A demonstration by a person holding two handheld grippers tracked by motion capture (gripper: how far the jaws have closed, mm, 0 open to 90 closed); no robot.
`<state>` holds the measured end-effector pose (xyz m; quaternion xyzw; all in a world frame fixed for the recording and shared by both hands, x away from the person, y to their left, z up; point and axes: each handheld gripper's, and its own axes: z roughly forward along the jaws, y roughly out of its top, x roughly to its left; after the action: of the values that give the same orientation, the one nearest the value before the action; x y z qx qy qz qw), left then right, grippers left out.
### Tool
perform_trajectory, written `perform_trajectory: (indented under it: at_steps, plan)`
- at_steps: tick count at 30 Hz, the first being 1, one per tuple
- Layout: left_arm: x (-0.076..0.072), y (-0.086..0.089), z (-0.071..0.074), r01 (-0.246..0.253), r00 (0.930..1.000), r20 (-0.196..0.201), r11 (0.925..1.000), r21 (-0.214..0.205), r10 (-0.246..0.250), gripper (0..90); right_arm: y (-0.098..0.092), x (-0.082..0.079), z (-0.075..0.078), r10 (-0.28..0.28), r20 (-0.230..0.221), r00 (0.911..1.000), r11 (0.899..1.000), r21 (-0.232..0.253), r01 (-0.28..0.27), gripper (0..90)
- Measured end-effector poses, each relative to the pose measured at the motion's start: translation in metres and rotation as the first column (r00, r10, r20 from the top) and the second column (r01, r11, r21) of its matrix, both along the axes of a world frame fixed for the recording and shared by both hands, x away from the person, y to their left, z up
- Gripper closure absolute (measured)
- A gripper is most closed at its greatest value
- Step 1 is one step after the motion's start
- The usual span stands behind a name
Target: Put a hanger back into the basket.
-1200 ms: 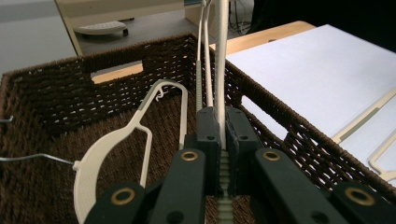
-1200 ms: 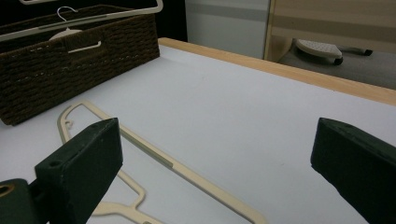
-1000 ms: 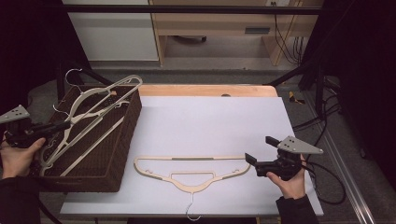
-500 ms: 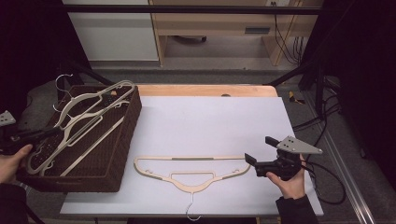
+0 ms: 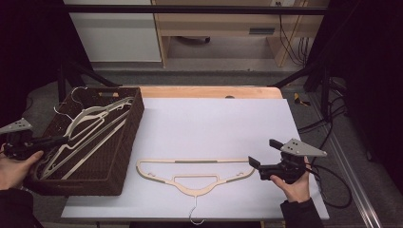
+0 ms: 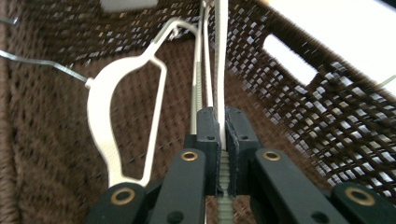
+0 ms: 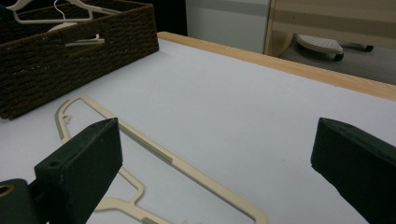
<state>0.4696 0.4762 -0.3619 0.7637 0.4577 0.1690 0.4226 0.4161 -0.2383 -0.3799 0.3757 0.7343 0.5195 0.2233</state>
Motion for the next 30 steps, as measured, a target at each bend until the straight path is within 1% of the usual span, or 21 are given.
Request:
perform_trajectory:
  at_steps: [1, 2, 4, 6, 7, 8, 9, 10, 12, 13, 15, 17, 19, 20, 22, 23, 24, 26, 27, 29, 30]
  plan:
    - [0.002, -0.002, 0.0, -0.01, 0.9998, -0.019, 0.9999, 0.004, 0.01, 85.3, 0.0, 0.0, 0.0, -0.001, -0.001, 1.0, 1.0, -0.001, 0.001, 2.4]
    - [0.003, -0.002, 0.0, -0.012, 0.9991, -0.042, 0.9999, -0.003, 0.012, 85.2, 0.0, 0.0, 0.0, -0.001, 0.0, 1.0, 1.0, 0.001, 0.001, 2.4]
    - [0.005, -0.005, -0.001, -0.021, 0.9976, -0.066, 0.9994, 0.028, 0.023, 85.1, 0.0, 0.0, 0.001, -0.004, 0.002, 1.0, 1.0, 0.007, 0.004, 2.4]
    - [0.007, -0.008, -0.002, -0.055, 0.9949, -0.081, 0.9959, 0.073, 0.06, 84.8, 0.0, 0.0, 0.001, -0.004, 0.001, 1.0, 1.0, 0.008, 0.004, 2.4]
    - [0.008, -0.009, -0.002, -0.073, 0.9929, -0.088, 0.9935, 0.087, 0.081, 84.2, 0.0, 0.0, 0.0, -0.002, -0.003, 1.0, 1.0, 0.007, 0.002, 2.4]
    - [0.009, -0.009, -0.002, -0.08, 0.9912, -0.097, 0.9923, 0.095, 0.09, 83.5, 0.0, 0.0, 0.0, 0.002, -0.002, 1.0, 1.0, 0.0, -0.002, 2.4]
    - [0.009, -0.01, -0.002, -0.077, 0.9887, -0.12, 0.9917, 0.103, 0.09, 83.0, 0.001, 0.0, 0.0, -0.001, -0.002, 1.0, 1.0, 0.002, 0.001, 2.4]
    - [0.01, -0.011, -0.003, -0.089, 0.9859, -0.131, 0.9892, 0.116, 0.105, 82.4, 0.001, 0.0, 0.0, 0.001, -0.004, 1.0, 1.0, 0.002, -0.001, 2.4]
    - [0.011, -0.015, -0.003, -0.096, 0.9783, -0.164, 0.9782, 0.184, 0.127, 80.3, 0.001, 0.001, 0.0, 0.0, -0.003, 1.0, 1.0, 0.005, 0.0, 2.4]
    - [0.012, -0.016, -0.003, -0.093, 0.9761, -0.175, 0.9754, 0.2, 0.129, 79.6, 0.002, 0.001, 0.0, -0.002, -0.002, 1.0, 1.0, 0.004, 0.002, 2.5]
    - [0.012, -0.016, -0.004, -0.106, 0.9729, -0.182, 0.9742, 0.2, 0.143, 78.8, 0.002, 0.002, -0.001, 0.001, -0.005, 1.0, 1.0, 0.001, -0.001, 2.4]
    - [0.011, -0.017, -0.004, -0.122, 0.971, -0.178, 0.9717, 0.202, 0.159, 77.9, 0.003, 0.002, -0.001, 0.004, -0.01, 0.9999, 1.0, 0.002, -0.004, 2.4]
    - [0.009, -0.017, -0.001, -0.138, 0.9709, -0.162, 0.9654, 0.221, 0.176, 76.9, 0.004, 0.003, -0.002, 0.004, -0.009, 1.0, 1.0, 0.0, -0.004, 2.6]
    - [0.008, -0.017, 0.0, -0.156, 0.9701, -0.15, 0.9636, 0.218, 0.191, 74.8, 0.005, 0.004, -0.002, 0.005, -0.01, 0.9999, 1.0, 0.0, -0.005, 2.6]
    - [0.004, -0.016, 0.004, -0.164, 0.9729, -0.124, 0.9605, 0.225, 0.195, 70.4, 0.006, 0.005, -0.002, 0.008, -0.008, 0.9999, 1.0, 0.001, -0.007, 2.6]
    - [0.002, -0.016, 0.006, -0.173, 0.9731, -0.112, 0.9587, 0.226, 0.202, 69.0, 0.006, 0.005, -0.001, 0.007, -0.011, 0.9999, 1.0, 0.002, -0.007, 2.6]
    - [0.001, -0.016, 0.009, -0.174, 0.975, -0.098, 0.959, 0.224, 0.2, 68.3, 0.006, 0.005, -0.001, 0.014, -0.011, 0.9998, 1.0, -0.001, -0.014, 2.6]
    - [-0.003, -0.019, 0.013, -0.189, 0.9761, -0.067, 0.9599, 0.207, 0.207, 64.9, 0.008, 0.006, -0.001, 0.013, -0.009, 0.9999, 1.0, 0.005, -0.012, 2.6]
    - [-0.004, -0.021, 0.015, -0.184, 0.9791, -0.05, 0.9622, 0.201, 0.197, 62.5, 0.008, 0.007, 0.0, 0.017, -0.002, 0.9999, 1.0, 0.003, -0.017, 2.7]
    - [-0.007, -0.027, 0.02, -0.182, 0.982, -0.016, 0.9665, 0.181, 0.188, 57.6, 0.01, 0.006, 0.001, 0.025, -0.005, 0.9997, 1.0, 0.002, -0.025, 2.7]
    - [-0.009, -0.031, 0.022, -0.175, 0.9843, 0.004, 0.9699, 0.17, 0.177, 54.6, 0.011, 0.007, 0.001, 0.022, 0.001, 0.9998, 1.0, 0.0, -0.022, 2.8]
